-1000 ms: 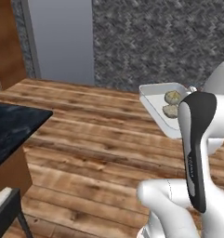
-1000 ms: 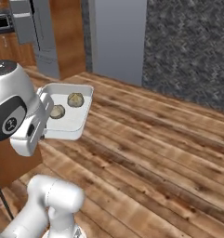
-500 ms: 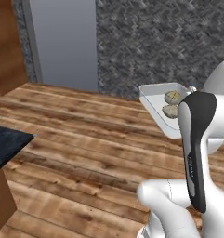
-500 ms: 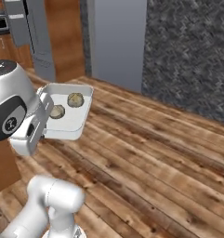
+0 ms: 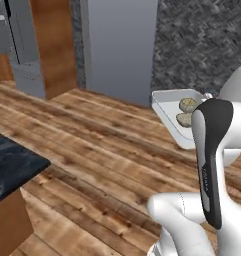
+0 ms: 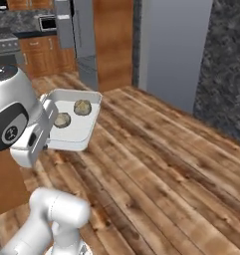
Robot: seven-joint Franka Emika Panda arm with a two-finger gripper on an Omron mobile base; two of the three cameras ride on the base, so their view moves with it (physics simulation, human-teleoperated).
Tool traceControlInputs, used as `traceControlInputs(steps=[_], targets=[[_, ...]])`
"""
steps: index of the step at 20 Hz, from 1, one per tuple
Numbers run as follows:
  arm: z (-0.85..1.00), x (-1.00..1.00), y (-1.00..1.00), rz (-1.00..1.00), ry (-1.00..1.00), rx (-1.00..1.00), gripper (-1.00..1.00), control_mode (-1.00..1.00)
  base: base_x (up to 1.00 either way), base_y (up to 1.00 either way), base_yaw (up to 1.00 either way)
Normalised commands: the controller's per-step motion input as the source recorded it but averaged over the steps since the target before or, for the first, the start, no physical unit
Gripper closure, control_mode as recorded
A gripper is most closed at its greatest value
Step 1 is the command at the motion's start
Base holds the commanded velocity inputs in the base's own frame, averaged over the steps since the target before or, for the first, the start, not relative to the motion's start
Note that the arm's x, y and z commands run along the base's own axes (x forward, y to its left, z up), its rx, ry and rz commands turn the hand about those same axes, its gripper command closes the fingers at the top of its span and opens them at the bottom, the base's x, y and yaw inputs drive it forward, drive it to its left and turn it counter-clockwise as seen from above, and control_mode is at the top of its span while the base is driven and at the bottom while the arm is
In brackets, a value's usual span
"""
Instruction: Place two dumplings into each of the tupperware containers and then place the containers in the fridge.
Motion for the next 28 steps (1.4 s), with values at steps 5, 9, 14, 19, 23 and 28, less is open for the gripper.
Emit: traceControlInputs(steps=[5,9,14,19,23,28], targets=[[0.0,0.0,0.0,0.0,0.0,0.0,1.0,1.0,1.0,-0.14,0.57],[0.0,0.0,0.0,0.0,0.0,0.0,1.0,1.0,1.0,-0.33,0.5],[0.0,0.0,0.0,0.0,0.0,0.0,1.0,1.0,1.0,-0.48,0.49],[0.0,0.0,0.0,0.0,0.0,0.0,1.0,1.0,1.0,-0.61,0.45],[0.0,0.0,0.0,0.0,0.0,0.0,1.0,1.0,1.0,-0.45,0.38],[0.0,0.0,0.0,0.0,0.0,0.0,1.0,1.0,1.0,-0.12,0.16]])
